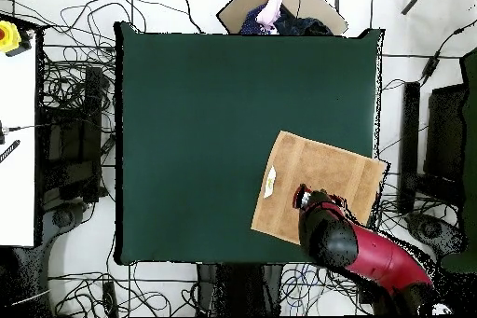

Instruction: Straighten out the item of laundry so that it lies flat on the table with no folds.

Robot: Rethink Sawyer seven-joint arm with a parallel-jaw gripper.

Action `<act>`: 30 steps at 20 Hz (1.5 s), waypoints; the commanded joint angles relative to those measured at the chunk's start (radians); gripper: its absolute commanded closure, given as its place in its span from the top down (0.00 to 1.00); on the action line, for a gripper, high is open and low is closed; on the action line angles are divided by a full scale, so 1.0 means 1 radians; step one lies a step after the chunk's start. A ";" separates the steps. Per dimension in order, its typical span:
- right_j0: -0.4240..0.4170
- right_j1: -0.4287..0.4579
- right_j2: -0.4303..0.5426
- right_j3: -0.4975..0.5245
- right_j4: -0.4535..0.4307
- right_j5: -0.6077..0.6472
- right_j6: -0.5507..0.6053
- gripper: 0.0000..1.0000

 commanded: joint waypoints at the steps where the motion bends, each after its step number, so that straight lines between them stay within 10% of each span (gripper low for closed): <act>1: 0.037 0.085 -0.018 -0.081 0.059 0.071 0.167 1.00; 30: 0.088 0.112 -0.074 -0.065 0.051 -0.001 0.199 1.00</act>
